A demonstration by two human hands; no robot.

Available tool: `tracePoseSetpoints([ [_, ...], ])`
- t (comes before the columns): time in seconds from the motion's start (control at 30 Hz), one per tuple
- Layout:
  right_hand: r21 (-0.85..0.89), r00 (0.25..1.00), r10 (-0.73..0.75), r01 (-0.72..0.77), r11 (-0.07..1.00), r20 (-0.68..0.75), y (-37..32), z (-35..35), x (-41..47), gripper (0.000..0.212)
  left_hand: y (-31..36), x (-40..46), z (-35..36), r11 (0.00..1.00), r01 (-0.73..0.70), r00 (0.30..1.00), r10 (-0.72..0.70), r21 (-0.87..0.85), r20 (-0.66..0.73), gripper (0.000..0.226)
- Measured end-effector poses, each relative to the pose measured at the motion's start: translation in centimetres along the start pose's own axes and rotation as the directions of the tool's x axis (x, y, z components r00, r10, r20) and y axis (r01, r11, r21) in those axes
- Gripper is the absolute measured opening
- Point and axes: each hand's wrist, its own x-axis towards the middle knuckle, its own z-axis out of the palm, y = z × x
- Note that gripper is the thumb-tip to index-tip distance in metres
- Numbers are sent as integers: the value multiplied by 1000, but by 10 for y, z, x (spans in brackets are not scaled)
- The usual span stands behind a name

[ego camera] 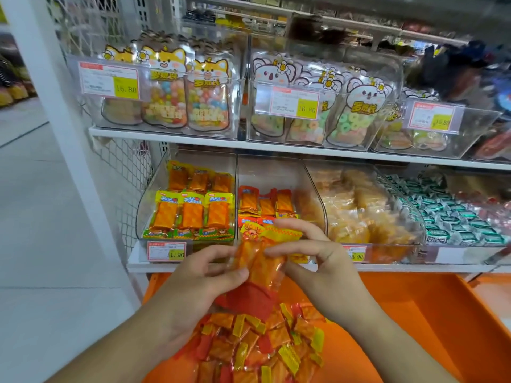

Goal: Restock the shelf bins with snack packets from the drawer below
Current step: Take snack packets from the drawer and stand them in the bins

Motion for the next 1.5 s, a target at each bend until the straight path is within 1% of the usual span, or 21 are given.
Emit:
tracePoseSetpoints([
  [0.07,26,1000,18,-18,1000,-11,-1,-4,-1,40,2,-3,0,998,-21,1000,22,59,-8,41],
  [0.17,48,995,94,-93,994,-15,-5,-10,-3,38,2,-7,-1,981,-55,998,62,185,-27,27],
  [0.23,66,990,143,-142,988,-11,-4,-12,-4,38,3,-9,-2,973,-52,997,63,223,-43,26],
  [0.3,94,983,181,-182,979,10,-1,-11,-3,37,3,-9,-2,979,-28,998,38,200,-47,20],
  [0.37,90,982,189,-190,978,17,2,-10,-3,37,2,-7,-1,996,1,999,3,94,-41,22],
  [0.43,30,981,193,-193,981,15,3,-8,-2,36,1,-8,1,997,14,1000,-14,73,5,29],
  [0.5,-53,981,193,-193,980,4,3,-6,-3,35,-3,-8,2,975,-19,999,10,223,42,39],
  [0.57,-156,988,153,-154,976,-20,4,-3,-4,38,-4,-10,5,928,-55,998,38,368,53,39],
  [0.67,-295,998,56,-51,954,6,7,-2,-3,51,-4,-9,6,894,-72,997,60,443,42,39],
  [0.73,-315,996,25,3,949,86,8,-4,-2,61,-4,-8,4,884,-96,995,68,458,77,40],
  [0.83,-296,979,61,-1,955,193,9,-5,-2,54,-1,-6,2,874,-117,993,86,472,86,39],
  [0.9,-275,969,128,-67,959,211,10,-4,-2,46,1,-4,-1,892,-117,993,120,436,21,33],
  [0.93,-255,964,159,-103,962,214,11,-3,-2,43,1,-3,-2,912,-109,991,130,396,-26,32],
  [1.03,-119,941,234,-211,970,244,14,5,-4,23,-3,0,-3,972,-82,979,119,218,-164,47],
  [1.1,5,932,257,-267,964,256,14,12,-7,14,-6,1,-1,986,-100,972,126,136,-201,49],
  [1.17,108,929,274,-307,945,249,13,19,-10,15,-6,0,1,993,-104,980,112,55,-164,46],
  [1.23,183,921,315,-359,915,231,10,26,-14,15,-3,-4,4,995,-104,992,104,-2,-71,42],
  [1.3,278,901,376,-426,861,217,9,32,-16,18,-1,-7,5,994,-108,994,107,10,9,43],
  [1.37,340,878,430,-479,809,212,9,36,-16,18,-1,-8,5,991,-117,993,115,64,26,44],
  [1.43,329,873,438,-487,809,215,7,37,-16,24,-1,-9,6,982,-131,991,134,137,-10,41],
  [1.5,269,884,411,-461,846,224,6,38,-16,22,-2,-9,7,972,-146,986,158,185,-47,38],
])
